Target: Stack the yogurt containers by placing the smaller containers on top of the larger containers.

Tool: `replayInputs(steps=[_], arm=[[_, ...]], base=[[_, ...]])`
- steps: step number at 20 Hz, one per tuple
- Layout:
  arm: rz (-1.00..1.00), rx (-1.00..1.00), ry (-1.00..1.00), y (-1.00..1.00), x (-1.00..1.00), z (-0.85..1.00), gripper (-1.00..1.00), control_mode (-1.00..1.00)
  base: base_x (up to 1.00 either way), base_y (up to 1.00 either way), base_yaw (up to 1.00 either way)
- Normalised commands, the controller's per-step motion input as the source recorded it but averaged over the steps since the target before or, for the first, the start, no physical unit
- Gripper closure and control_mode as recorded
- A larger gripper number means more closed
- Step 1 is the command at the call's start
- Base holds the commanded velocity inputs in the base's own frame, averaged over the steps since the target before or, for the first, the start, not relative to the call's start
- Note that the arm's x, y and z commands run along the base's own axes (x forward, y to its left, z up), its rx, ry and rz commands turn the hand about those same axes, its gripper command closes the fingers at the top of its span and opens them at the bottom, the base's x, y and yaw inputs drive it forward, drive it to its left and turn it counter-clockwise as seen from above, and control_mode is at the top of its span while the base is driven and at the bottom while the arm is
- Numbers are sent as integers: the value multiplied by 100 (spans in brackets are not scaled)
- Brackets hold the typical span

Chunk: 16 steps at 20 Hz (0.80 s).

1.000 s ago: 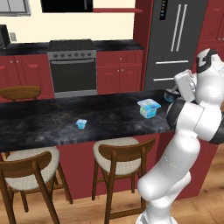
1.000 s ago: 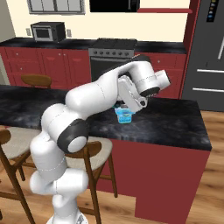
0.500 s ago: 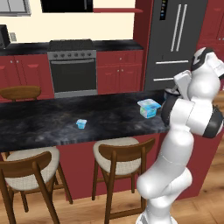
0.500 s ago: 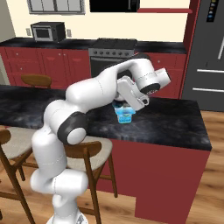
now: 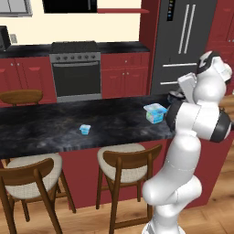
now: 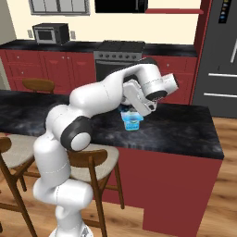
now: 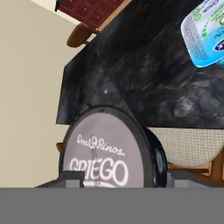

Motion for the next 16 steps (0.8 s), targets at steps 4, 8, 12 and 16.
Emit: replayInputs(steps=[4,8,12,16], arm=[[-14,0,0,10,33,-15,100,-100],[-8,0,0,0,23,-15,100,-100],[-6,0,0,0,10,-25,100,-100],[-6,0,0,0,6,-23,100,-100]], base=[[0,0,0],[0,0,0],[0,0,0],[0,0,0]])
